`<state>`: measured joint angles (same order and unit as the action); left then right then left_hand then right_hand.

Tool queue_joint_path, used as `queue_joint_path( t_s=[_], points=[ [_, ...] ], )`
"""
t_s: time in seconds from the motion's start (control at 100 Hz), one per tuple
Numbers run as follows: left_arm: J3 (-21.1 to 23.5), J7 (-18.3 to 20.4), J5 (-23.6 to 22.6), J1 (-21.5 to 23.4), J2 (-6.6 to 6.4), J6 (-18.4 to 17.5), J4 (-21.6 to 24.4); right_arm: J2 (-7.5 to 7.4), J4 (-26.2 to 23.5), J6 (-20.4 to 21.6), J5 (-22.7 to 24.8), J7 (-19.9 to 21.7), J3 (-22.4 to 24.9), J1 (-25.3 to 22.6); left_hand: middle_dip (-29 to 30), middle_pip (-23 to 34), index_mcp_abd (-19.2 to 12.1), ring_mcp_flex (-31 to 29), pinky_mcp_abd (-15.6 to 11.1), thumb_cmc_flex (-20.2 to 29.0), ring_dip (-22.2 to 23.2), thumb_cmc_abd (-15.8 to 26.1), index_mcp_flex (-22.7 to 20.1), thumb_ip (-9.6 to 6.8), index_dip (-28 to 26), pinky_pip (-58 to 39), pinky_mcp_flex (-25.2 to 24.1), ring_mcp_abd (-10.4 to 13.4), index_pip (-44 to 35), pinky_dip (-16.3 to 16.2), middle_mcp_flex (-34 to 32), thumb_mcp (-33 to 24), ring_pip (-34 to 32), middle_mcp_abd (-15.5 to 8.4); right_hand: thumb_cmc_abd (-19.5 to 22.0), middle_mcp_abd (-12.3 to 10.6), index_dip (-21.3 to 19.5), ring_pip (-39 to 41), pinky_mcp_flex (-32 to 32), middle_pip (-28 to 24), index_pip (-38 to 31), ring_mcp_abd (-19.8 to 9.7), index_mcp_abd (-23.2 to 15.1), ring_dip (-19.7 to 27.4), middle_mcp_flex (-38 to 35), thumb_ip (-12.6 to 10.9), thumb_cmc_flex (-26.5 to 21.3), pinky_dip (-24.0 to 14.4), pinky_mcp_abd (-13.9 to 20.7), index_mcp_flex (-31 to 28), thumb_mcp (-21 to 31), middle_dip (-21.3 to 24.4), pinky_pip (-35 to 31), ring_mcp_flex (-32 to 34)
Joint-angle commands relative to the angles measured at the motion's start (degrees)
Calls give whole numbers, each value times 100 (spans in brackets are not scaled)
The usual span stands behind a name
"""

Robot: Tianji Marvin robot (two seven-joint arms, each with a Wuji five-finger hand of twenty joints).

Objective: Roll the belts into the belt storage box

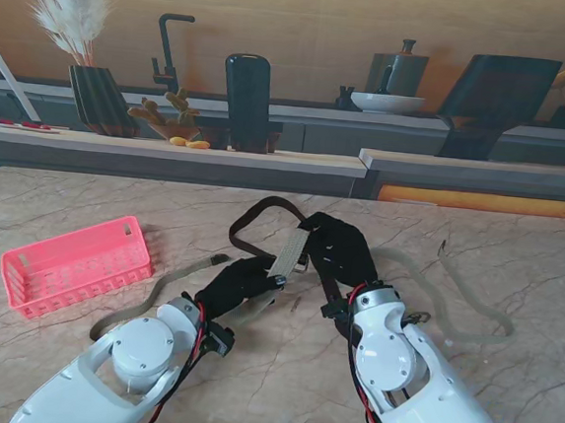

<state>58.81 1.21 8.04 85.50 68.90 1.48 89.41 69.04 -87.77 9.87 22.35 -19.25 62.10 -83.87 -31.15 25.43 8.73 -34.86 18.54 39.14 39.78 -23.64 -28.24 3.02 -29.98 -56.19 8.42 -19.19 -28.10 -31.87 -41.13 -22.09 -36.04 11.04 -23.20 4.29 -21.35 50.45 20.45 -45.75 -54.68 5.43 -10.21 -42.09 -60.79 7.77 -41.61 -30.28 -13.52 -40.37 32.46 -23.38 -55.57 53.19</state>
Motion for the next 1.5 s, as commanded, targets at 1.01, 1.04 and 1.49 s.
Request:
queue_joint_path(
  t_s=[1.01,1.04,1.49],
  points=[
    [-19,87,1062,91,92,-548,-111,176,78,145,-729,52,-382,122,1562,-1246,-1172,1270,-152,142,-1497,-413,915,42,800,1989,-397,827,425,226,1831,-1026,2195,-404,541,-80,-11,-1564,-934,1072,-113,-477,-1318,638,2043,-58,-35,-62,205,-54,-387,256,1124,-1847],
    [-11,40,1119,113,107,-545,-85,177,94,139,-716,44,-391,130,1543,-1195,-1156,1190,-135,173,-1487,-424,823,39,764,1953,-366,853,365,210,1684,-1057,2163,-434,538,-74,-11,-1574,-936,1076,-113,-470,-1324,646,2057,-61,-32,-66,210,-46,-390,259,1132,-1861],
    [0,93,1568,214,134,-648,16,291,374,16,-679,-282,-568,266,947,-492,-1370,83,-57,857,-1241,-845,-347,406,-1179,1105,-78,929,-1882,239,-427,-1077,1528,-577,699,-73,-39,-1448,-983,927,-159,-503,-1431,643,2256,-111,-32,-154,274,150,-521,250,1151,-1990]
  ],
)
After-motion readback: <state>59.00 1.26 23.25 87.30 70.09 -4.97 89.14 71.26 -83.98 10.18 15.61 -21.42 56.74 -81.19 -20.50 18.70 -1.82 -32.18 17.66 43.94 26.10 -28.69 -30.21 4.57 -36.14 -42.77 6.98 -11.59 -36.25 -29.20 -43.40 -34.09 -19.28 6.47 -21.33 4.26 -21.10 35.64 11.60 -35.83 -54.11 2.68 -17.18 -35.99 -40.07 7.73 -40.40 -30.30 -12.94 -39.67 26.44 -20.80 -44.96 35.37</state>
